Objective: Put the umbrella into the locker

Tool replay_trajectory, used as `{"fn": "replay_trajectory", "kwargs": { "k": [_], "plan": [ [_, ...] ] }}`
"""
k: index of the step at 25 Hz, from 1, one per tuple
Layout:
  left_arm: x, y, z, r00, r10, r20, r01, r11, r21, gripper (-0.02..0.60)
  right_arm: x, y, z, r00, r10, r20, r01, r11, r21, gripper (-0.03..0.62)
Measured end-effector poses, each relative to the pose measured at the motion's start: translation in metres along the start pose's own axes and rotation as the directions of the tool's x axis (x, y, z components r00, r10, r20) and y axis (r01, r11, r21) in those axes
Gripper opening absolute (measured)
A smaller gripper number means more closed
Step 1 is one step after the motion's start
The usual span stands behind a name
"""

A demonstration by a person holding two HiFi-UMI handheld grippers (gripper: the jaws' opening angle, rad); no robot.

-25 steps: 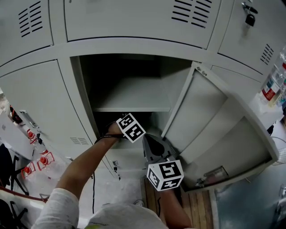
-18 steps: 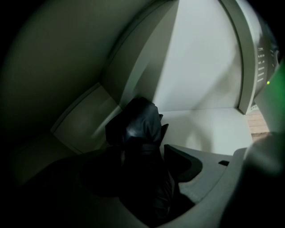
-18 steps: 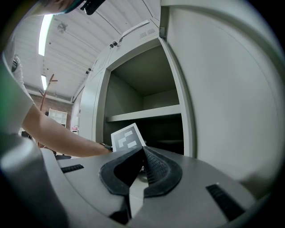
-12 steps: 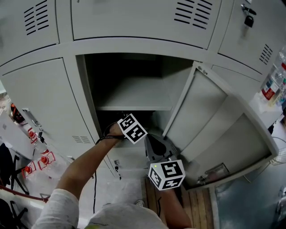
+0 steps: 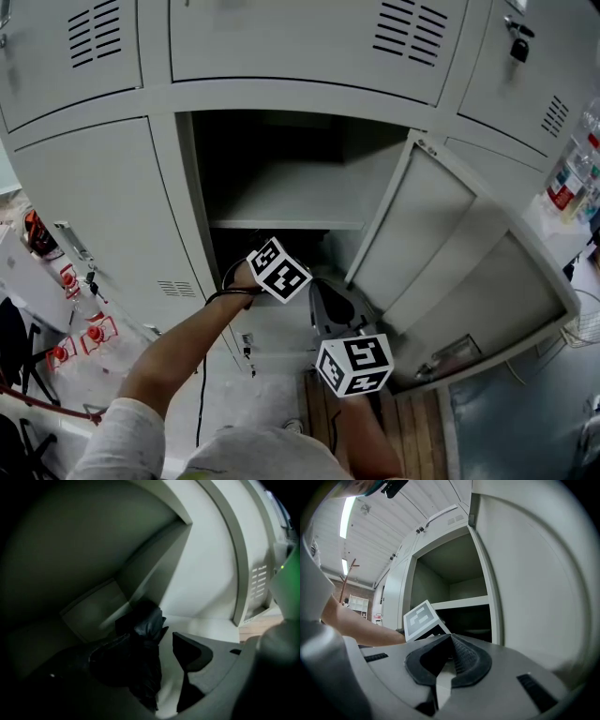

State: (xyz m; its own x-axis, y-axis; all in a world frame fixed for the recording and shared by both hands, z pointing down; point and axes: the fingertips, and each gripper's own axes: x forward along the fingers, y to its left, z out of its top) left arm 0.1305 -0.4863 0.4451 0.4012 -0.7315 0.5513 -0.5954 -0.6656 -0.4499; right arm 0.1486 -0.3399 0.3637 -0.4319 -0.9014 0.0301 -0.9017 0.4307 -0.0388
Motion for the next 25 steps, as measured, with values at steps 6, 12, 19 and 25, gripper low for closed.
{"fn": "replay_trajectory", "kwargs": {
  "k": [6,12,19,25],
  "plan": [
    [-0.013,-0.004,0.001,0.999,-0.018,0.036,0.020,0.998,-0.062,0.273,-0.005,0.003,0.002,1.000,-0.004,0.008,0.004,1.000,-0.001,0.003],
    [-0.029,-0.006,0.002,0.995,-0.043,0.091,0.056,0.986,-0.157,0.261,-0.008,0.007,0.004,1.000,-0.005,0.011,0.005,1.000,-0.002,0.003],
    [-0.055,-0.006,0.007,0.976,-0.072,0.206,0.124,0.959,-0.255,0.205,-0.008,0.016,0.008,1.000,0.006,0.014,-0.006,1.000,-0.011,0.003],
    [-0.083,-0.005,0.000,0.966,-0.063,0.252,0.144,0.937,-0.319,0.199,-0.007,0.023,0.010,1.000,0.008,0.017,-0.008,1.000,-0.011,0.003]
  ]
}}
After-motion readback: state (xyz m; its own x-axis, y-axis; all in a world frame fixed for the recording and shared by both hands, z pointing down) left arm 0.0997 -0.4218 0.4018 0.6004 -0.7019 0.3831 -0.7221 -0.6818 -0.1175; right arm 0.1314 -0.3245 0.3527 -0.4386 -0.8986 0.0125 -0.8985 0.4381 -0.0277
